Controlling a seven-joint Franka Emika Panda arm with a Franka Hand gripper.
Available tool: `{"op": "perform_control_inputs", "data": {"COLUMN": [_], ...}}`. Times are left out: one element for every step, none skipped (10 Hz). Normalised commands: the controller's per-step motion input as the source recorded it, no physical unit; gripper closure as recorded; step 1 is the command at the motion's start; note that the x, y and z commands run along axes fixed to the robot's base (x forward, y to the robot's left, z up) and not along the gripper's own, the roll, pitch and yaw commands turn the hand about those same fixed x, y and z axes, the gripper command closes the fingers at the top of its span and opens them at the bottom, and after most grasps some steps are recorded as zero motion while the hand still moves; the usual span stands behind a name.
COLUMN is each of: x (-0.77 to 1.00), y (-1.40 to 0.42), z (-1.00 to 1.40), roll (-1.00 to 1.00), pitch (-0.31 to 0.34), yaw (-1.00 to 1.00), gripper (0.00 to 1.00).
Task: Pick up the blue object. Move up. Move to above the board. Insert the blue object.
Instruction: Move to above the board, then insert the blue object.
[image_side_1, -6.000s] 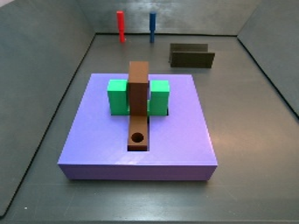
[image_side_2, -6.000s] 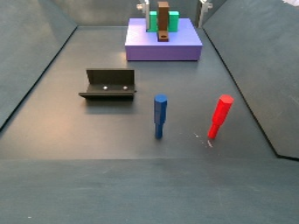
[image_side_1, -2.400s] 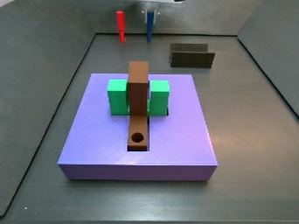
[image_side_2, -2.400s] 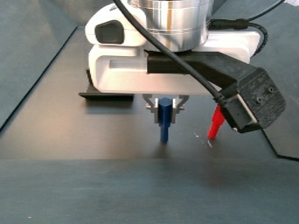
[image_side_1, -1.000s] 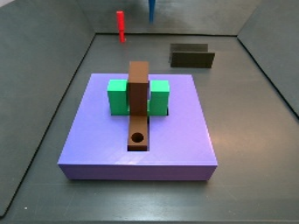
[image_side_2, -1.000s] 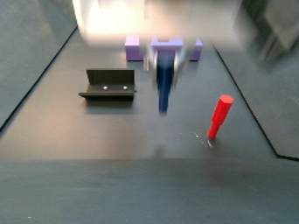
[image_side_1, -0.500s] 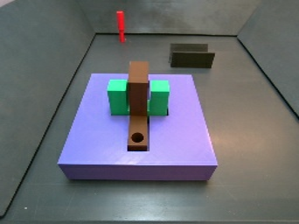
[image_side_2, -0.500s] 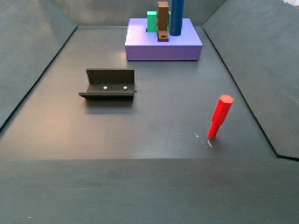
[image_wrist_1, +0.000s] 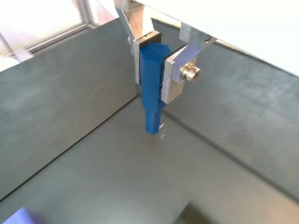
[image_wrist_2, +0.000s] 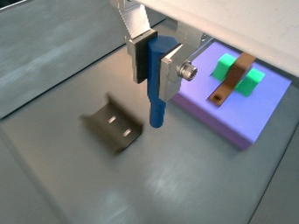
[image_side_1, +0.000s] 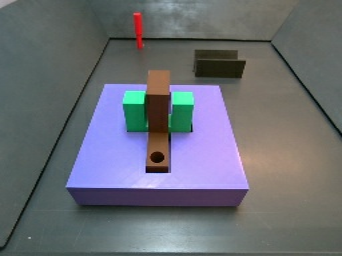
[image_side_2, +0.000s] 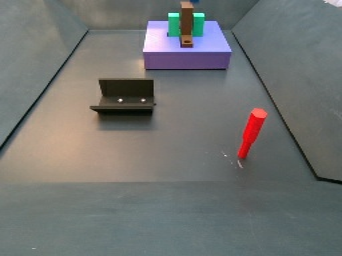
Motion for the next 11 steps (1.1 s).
{"op": "perform_control_inputs", "data": {"x": [-0.07,-0.07,-0.08,-0.07,-0.07,-0.06,-0.05,-0.01,0.05,0.07,0.0], "y": [-1.4,-1.4,-1.4,-1.4,-1.4,-1.4,-1.4,-1.4,-0.56,-0.23,-0.03], "z": [0.13,0.13,0.13,0.14,0.14,0.16,0.17,0.17,0.07,0.04,0.0], "roll": [0.06,0.04,0.02,0.0,0.0,0.0,0.0,0.01,0.01,0.01,0.0], "pitch": [0.012,0.011,0.008,0.011,0.018,0.033,0.062,0.089,0.128,0.148,0.0], "yaw": [0.03,0.02,0.01,0.01,0.01,0.01,0.01,0.01,0.01,0.01,0.0], "gripper": [1.0,1.0,1.0,1.0,1.0,1.0,1.0,1.0,1.0,1.0,1.0]}}
